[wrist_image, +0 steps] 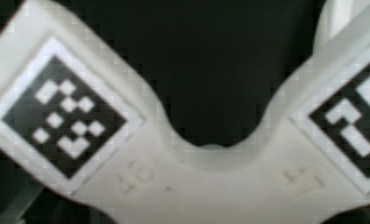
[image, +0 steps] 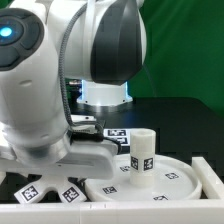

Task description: Assemble round table

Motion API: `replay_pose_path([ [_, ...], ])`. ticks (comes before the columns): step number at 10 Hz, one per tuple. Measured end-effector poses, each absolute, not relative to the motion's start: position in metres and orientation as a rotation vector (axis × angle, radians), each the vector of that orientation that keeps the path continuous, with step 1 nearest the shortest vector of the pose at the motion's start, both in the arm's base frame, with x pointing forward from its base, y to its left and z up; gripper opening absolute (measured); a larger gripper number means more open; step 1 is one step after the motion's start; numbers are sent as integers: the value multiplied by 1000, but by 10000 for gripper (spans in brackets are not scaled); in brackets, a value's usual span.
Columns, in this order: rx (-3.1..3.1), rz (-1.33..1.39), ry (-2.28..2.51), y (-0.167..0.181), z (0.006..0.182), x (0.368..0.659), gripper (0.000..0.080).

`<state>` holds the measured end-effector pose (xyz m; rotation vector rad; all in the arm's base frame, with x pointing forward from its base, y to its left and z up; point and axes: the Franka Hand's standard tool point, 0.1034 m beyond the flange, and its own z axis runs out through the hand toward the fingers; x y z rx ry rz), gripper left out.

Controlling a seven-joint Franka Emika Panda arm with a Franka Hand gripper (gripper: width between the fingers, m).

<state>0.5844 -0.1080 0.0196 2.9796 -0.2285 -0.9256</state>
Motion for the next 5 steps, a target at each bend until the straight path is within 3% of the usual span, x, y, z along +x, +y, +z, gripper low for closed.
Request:
replay_pose_path([
  [3, 2979, -929, -228, -108, 18, 584, 649],
  [5, 2979, -929, -227, -108, 18, 584, 451],
])
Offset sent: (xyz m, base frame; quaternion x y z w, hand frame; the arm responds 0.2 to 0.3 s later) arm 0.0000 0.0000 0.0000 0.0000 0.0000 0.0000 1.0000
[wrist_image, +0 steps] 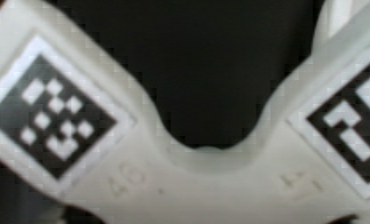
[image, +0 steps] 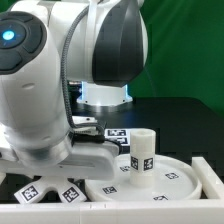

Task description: Assemble round table

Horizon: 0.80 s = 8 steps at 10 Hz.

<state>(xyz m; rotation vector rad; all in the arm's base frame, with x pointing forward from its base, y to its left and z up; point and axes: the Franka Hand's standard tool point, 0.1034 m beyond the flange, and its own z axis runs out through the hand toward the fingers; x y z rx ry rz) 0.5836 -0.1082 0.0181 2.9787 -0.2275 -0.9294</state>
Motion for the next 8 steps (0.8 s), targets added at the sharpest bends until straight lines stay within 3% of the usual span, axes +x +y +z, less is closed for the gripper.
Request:
replay_pose_path([
  [2, 2985, -904, -216, -107, 20, 588, 452],
  [4, 3016, -801, -171, -91, 50, 590, 452],
  [6, 3030, -751, -172, -75, 94, 588, 452],
  [7, 3036, -708, -171, -70, 105, 591, 452],
  [8, 3051, -605, -160, -67, 104, 599, 452],
])
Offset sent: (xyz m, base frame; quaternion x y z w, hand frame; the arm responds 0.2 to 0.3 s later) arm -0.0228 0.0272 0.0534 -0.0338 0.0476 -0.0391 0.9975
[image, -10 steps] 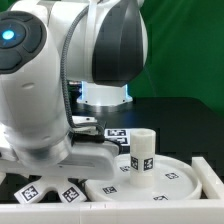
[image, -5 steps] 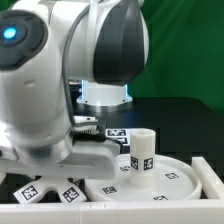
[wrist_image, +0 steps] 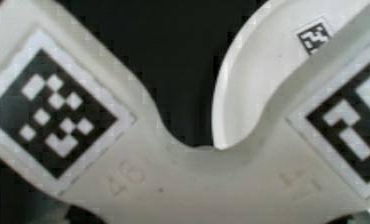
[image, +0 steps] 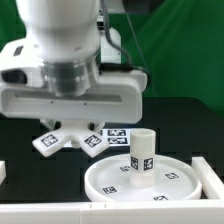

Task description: Assemble round table

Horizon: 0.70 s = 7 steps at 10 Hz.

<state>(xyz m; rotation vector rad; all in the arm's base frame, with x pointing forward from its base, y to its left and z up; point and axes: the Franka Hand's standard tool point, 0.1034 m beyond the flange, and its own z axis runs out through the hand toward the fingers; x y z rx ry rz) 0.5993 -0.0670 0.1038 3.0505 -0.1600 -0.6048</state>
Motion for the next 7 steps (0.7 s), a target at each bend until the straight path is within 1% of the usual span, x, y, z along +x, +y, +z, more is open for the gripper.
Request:
replay_pose_path([
  [2, 3086, -356, -149, -67, 102, 611, 452],
  [4, 3097, -167, -154, -64, 102, 612, 452],
  [5, 3106, 34, -169, -46, 111, 614, 452],
  [6, 3112, 167, -160, -22, 121, 601, 452],
  [7, 3111, 206, -149, -10, 122, 593, 452],
])
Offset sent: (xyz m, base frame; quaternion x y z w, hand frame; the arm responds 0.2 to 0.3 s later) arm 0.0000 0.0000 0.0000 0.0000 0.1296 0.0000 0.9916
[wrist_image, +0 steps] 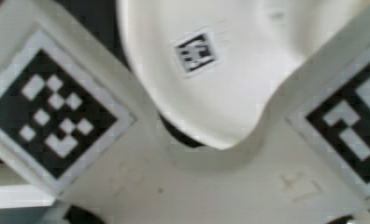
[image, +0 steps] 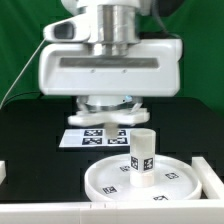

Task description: Assemble round table

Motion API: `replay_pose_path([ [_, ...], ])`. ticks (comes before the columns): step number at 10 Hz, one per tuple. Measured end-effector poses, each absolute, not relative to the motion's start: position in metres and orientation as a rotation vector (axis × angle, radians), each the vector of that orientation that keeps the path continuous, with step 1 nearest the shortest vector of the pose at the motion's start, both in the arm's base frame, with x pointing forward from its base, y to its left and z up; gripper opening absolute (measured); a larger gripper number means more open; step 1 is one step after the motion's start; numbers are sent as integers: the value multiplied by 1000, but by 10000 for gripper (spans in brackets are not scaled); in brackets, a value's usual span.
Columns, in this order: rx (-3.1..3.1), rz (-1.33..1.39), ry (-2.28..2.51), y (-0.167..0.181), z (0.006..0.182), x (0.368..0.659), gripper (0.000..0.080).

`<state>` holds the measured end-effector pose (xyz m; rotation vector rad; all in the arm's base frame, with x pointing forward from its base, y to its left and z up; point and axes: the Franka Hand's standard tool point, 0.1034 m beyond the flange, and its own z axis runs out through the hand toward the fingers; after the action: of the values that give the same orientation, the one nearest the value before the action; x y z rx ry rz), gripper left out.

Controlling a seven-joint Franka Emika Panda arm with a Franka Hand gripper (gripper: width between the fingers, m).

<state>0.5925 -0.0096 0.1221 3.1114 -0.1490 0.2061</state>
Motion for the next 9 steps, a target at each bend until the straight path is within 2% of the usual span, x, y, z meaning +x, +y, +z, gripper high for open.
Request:
replay_pose_path([
  [4, 3113, 192, -141, -6, 118, 593, 453],
  [5, 3117, 137, -158, -2, 123, 587, 453],
  [7, 3136, 93, -176, 11, 144, 582, 453],
  [9, 3156, 69, -258, 32, 144, 572, 453],
])
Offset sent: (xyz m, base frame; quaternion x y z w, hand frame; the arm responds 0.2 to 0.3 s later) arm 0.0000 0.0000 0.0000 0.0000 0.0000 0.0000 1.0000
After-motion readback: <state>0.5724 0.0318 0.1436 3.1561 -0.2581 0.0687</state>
